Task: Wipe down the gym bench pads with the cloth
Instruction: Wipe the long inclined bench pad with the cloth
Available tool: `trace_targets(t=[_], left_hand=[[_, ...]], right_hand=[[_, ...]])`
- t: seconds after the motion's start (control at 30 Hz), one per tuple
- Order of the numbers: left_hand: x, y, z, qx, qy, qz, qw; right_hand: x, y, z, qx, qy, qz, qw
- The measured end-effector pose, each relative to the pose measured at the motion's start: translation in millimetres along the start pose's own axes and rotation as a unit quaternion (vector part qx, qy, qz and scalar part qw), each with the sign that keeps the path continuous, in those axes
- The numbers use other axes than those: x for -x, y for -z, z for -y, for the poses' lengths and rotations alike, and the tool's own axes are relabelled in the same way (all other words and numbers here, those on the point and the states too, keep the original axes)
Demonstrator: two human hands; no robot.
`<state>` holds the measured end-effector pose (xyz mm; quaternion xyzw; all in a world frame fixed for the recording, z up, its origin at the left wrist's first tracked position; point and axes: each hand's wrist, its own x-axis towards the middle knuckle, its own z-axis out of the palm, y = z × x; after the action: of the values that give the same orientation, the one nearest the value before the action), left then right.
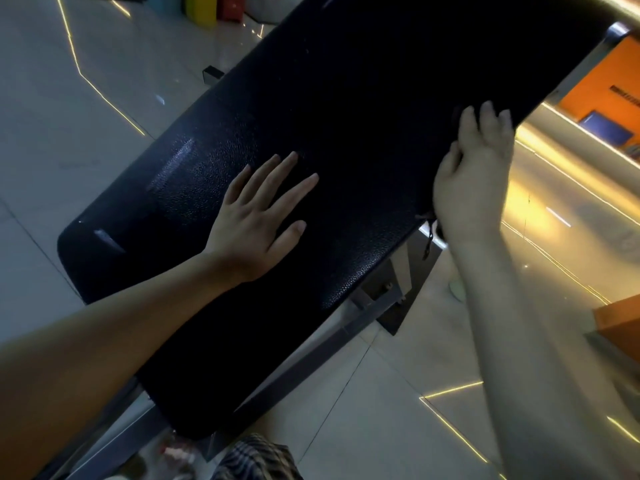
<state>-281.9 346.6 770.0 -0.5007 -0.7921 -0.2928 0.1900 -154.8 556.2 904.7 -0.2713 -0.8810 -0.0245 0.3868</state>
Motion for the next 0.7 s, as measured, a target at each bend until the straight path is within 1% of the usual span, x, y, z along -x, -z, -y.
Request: trace_targets(t=[0.07,0.1,0.17,0.23,0.33,0.4,0.5,0.57,0.63,0.7], left_hand=[[0,0,1,-0.002,0.002,0.003,1.0],[0,-1,1,-0.003,0.002,0.004,1.0],[1,-2,2,-0.007,0.002,0.001,1.0],[1,-4,4,-0.009,0.004,-0.002,1.0],[-1,-7,6,-0.007,-0.002,-0.009,1.0],[-1,-8,7,-0.004,-0.007,-0.013,1.0],[0,-7,7,-0.005,-0.015,-0.019,1.0],[0,-7,7,-0.005,-0.013,-0.011,1.0],[0,-7,7,-0.006,-0.004,0.0,1.0],[1,-6,5,-0.004,0.0,0.002,1.0]], right_hand=[[33,-6,19,-0.008,-0.005,0.006,1.0],[54,-8,31,0.005,0.005,0.011,1.0],[98,-13,54,0.036,0.034,0.04,0.998],[143,-18,76,0.035,0.052,0.071,0.995],[198,-24,94,-0.004,0.13,0.129,0.983],[214,-23,94,-0.007,0.187,0.153,0.97],[201,-20,81,0.006,0.255,0.178,0.95],[173,-13,67,0.044,0.28,0.187,0.941],[133,-7,50,0.062,0.27,0.153,0.949],[87,-2,28,0.041,0.209,0.103,0.972]])
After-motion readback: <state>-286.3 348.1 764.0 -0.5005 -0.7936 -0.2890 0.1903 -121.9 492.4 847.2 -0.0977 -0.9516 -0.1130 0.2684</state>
